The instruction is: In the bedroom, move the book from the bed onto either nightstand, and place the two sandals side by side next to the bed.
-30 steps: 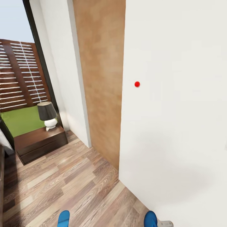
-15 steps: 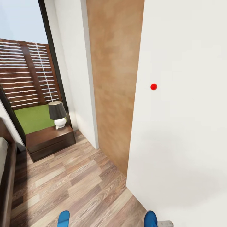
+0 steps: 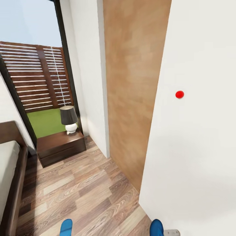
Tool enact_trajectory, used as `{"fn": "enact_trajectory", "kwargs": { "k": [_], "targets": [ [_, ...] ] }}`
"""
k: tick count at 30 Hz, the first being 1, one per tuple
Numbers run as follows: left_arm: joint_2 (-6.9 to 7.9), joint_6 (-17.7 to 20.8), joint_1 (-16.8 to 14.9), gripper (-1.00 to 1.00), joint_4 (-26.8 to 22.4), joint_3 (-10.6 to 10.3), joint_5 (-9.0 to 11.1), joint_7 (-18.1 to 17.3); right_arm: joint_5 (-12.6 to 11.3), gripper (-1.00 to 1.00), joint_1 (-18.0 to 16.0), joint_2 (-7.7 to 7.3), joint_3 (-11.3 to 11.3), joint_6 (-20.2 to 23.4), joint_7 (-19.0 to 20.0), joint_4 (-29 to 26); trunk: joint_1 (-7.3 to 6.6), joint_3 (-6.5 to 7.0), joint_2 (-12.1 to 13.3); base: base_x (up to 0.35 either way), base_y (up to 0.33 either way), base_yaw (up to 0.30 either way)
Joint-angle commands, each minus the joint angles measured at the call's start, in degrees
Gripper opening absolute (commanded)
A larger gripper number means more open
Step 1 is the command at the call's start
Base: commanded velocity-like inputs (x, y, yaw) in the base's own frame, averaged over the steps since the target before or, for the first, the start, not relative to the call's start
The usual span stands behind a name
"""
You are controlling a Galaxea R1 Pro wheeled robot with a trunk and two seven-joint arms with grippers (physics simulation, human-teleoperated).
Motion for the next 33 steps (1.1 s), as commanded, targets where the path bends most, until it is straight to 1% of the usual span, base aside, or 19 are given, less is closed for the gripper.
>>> {"fn": "enact_trajectory", "kwargs": {
  "k": [1, 11, 22, 33],
  "targets": [
    [0.0, -0.1, -0.1, -1.0, 0.0, -0.5, 0.3, 0.3, 0.0, -1.0, 0.0, -0.03, 0.1, -0.2, 0.1, 0.0, 0.05, -0.07, -0.1, 0.228, 0.03, 0.261],
    [0.0, -0.1, -0.1, -1.0, 0.0, -0.5, 0.3, 0.3, 0.0, -1.0, 0.0, -0.03, 0.1, -0.2, 0.1, 0.0, 0.05, 0.3, -0.1, 0.242, 0.091, 0.254],
    [0.0, -0.1, 0.0, -1.0, 0.0, -0.5, 0.3, 0.3, -0.1, -1.0, 0.0, -0.03, 0.1, -0.2, 0.1, 0.0, 0.05, 0.37, -0.1, 0.257, 0.035, 0.06],
    [0.0, -0.1, 0.0, -1.0, 0.0, -0.5, 0.3, 0.2, -0.1, -1.0, 0.0, -0.02, 0.1, -0.2, 0.1, 0.0, 0.05, 0.24, -0.1, 0.259, 0.106, 0.176]
  ]
}}
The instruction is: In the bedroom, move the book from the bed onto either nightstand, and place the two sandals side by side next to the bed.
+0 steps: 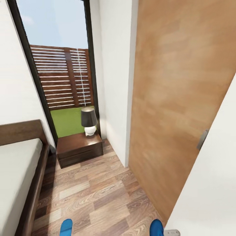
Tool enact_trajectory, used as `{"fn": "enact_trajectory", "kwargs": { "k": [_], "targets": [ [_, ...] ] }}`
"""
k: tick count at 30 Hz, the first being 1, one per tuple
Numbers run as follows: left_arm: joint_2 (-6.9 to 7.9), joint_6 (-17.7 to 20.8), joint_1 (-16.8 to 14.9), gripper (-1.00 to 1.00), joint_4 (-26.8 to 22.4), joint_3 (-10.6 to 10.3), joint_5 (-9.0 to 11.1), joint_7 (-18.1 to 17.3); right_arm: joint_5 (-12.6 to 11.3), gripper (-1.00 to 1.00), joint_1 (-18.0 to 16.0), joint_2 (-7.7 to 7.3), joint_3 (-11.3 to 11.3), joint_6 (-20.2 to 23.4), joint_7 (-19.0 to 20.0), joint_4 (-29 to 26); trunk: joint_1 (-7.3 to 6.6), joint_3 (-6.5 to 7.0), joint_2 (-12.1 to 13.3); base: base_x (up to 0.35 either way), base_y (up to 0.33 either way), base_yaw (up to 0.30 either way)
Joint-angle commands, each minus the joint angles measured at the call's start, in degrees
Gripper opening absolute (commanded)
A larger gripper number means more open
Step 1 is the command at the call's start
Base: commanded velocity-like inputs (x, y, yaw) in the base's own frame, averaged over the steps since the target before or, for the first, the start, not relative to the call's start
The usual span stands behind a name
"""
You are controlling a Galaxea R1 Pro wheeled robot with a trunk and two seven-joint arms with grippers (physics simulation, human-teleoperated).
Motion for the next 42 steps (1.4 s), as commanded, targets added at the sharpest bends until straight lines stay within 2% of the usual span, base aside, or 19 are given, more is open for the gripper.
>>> {"fn": "enact_trajectory", "kwargs": {
  "k": [1, 10, 32, 42],
  "targets": [
    [0.0, -0.1, 0.0, -1.0, 0.0, -0.5, 0.3, 0.3, 0.0, -1.0, 0.0, -0.03, 0.1, -0.2, 0.1, 0.0, 0.05, -0.12, -0.1, 0.258, 0.122, 0.08],
    [0.0, -0.1, 0.0, -1.0, 0.0, -0.5, 0.3, 0.3, 0.0, -1.0, -0.1, -0.02, 0.1, -0.2, 0.1, 0.0, 0.05, -0.15, -0.1, 0.258, 0.1, 0.022],
    [0.0, -0.1, 0.0, -1.0, 0.0, -0.5, 0.3, 0.2, 0.0, -1.0, -0.1, 0.01, 0.1, -0.2, 0.1, 0.0, 0.05, -0.15, -0.1, 0.26, 0.005, 0.051],
    [0.0, -0.1, 0.0, -1.0, 0.0, -0.5, 0.3, 0.3, 0.0, -1.0, -0.1, 0.05, 0.1, -0.2, 0.1, 0.0, 0.05, -0.15, -0.1, 0.27, 0.0, 0.216]
  ]
}}
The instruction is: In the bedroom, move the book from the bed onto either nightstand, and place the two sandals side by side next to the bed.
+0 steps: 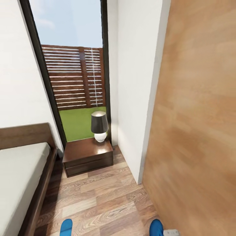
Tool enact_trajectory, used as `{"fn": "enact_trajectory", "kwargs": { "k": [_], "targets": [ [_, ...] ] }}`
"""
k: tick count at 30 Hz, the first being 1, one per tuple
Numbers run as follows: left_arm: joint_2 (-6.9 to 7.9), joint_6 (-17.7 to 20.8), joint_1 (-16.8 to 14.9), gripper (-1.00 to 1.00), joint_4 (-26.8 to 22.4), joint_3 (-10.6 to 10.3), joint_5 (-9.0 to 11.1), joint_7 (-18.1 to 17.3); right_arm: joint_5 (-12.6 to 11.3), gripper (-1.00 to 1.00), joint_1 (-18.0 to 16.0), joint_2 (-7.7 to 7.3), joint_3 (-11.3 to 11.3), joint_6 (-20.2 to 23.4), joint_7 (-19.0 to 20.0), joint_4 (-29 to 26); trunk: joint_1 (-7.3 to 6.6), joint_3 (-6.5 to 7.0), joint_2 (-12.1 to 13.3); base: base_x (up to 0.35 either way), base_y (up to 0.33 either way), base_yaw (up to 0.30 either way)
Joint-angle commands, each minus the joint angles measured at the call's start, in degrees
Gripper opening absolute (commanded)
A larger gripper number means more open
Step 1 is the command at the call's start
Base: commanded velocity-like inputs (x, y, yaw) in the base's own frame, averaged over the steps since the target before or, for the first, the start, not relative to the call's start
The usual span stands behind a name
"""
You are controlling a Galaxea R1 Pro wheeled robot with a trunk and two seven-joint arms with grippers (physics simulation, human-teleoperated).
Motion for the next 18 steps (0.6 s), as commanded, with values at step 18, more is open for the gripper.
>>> {"fn": "enact_trajectory", "kwargs": {
  "k": [18],
  "targets": [
    [0.0, -0.1, -0.1, -1.0, 0.0, -0.5, 0.3, 0.2, 0.0, -1.0, 0.0, -0.09, 0.1, -0.2, 0.2, 0.0, 0.05, -0.11, -0.1, 0.285, 0.0, 0.164]
  ]
}}
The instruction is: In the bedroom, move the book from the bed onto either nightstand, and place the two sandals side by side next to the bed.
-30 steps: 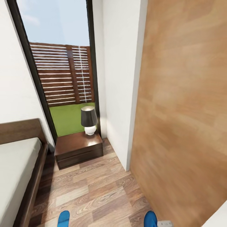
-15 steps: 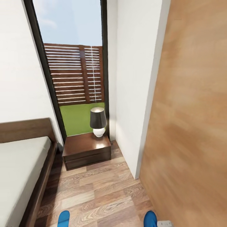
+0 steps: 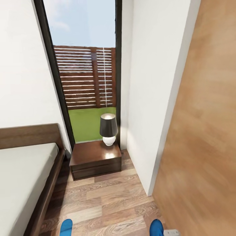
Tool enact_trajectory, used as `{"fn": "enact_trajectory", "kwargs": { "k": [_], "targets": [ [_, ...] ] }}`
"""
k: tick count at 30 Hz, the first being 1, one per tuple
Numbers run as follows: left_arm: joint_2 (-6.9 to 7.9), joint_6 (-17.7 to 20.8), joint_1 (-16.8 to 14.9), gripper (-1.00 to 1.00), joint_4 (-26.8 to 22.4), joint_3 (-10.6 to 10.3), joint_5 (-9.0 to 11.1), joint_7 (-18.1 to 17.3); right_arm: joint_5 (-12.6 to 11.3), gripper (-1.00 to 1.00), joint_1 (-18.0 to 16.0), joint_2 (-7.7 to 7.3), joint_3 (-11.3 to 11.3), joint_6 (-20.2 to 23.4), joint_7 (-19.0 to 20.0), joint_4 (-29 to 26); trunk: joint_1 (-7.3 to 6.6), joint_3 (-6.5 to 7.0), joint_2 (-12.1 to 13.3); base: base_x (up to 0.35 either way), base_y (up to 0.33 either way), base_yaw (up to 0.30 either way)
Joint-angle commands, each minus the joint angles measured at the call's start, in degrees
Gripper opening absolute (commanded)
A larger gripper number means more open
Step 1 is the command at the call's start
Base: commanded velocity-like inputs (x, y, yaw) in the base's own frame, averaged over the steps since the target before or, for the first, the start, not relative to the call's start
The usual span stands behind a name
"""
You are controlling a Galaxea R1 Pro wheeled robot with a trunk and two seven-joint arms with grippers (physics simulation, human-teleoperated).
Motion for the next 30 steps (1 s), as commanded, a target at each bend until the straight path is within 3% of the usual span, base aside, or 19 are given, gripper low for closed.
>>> {"fn": "enact_trajectory", "kwargs": {
  "k": [1, 30],
  "targets": [
    [0.01, -0.1, 0.0, -1.0, 0.0, -0.5, 0.3, 0.3, 0.0, -1.0, 0.0, -0.03, 0.1, -0.2, 0.2, 0.0, 0.05, -0.11, -0.1, 0.293, 0.0, 0.015],
    [0.01, -0.1, 0.0, -1.0, 0.0, -0.5, 0.4, 0.3, 0.0, -1.0, -0.1, 0.03, 0.1, -0.2, 0.2, 0.0, 0.05, -0.11, -0.1, 0.3, 0.0, 0.027]
  ]
}}
